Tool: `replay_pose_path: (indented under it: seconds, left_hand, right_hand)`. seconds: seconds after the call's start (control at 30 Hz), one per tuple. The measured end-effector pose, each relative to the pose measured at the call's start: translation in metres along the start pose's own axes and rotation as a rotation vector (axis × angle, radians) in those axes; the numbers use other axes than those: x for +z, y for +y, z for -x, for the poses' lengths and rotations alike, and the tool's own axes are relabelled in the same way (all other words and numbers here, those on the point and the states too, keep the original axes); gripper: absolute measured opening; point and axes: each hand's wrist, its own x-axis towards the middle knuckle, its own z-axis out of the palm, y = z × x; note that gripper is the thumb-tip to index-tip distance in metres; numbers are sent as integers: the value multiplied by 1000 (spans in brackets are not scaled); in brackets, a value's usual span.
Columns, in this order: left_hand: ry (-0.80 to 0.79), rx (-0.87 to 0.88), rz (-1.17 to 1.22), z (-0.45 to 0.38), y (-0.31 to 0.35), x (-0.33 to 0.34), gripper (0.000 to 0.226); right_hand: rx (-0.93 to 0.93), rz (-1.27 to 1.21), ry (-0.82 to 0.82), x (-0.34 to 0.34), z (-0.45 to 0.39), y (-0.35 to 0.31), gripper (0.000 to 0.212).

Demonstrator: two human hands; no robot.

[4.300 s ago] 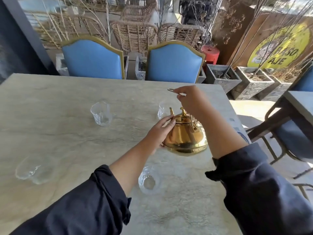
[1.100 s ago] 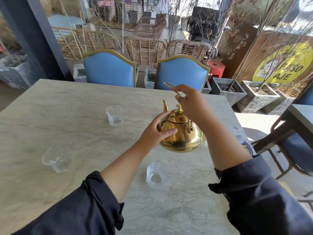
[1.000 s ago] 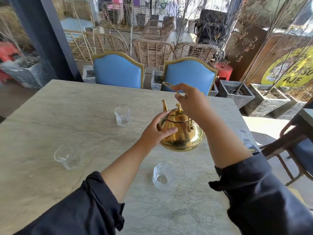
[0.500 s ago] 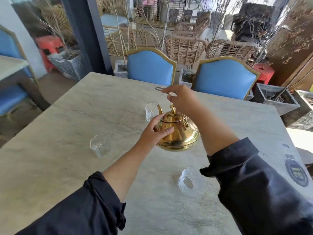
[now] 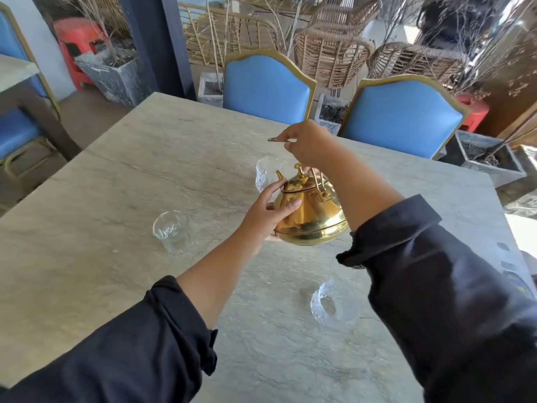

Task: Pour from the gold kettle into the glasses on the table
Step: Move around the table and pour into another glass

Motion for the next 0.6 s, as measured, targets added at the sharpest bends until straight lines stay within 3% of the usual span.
replay_pose_path:
  seconds: [0.6]
  left_hand:
    - [4, -44, 71, 1, -2, 2, 57]
  right_hand:
    - [-5, 25, -30, -4, 0, -4, 33]
